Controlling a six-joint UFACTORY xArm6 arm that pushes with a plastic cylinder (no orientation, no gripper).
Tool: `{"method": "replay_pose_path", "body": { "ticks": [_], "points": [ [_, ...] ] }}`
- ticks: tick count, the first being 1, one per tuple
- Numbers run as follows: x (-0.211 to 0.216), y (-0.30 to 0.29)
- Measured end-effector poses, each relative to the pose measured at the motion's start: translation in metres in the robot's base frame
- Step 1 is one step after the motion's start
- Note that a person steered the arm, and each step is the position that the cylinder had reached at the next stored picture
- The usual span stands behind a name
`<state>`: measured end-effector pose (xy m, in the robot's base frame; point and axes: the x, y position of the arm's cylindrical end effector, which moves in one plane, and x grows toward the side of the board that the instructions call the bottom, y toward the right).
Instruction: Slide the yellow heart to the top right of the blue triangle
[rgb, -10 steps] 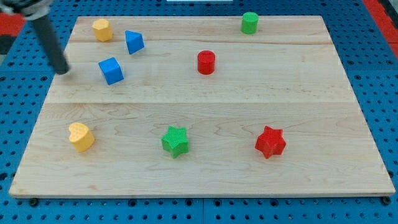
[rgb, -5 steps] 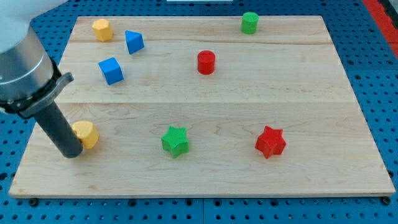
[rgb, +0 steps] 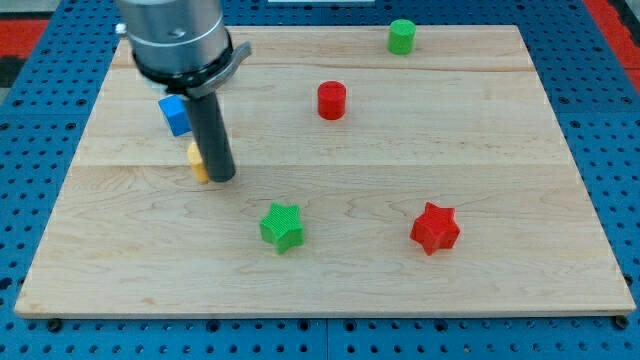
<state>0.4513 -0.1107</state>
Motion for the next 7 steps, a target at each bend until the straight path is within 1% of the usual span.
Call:
{"method": "replay_pose_path", "body": {
  "ticks": [1, 2, 6, 7],
  "points": [
    [0.016, -0.015],
    [0.018, -0.042],
    [-0.090, -0.056],
    [-0.094, -0.038]
  ]
}}
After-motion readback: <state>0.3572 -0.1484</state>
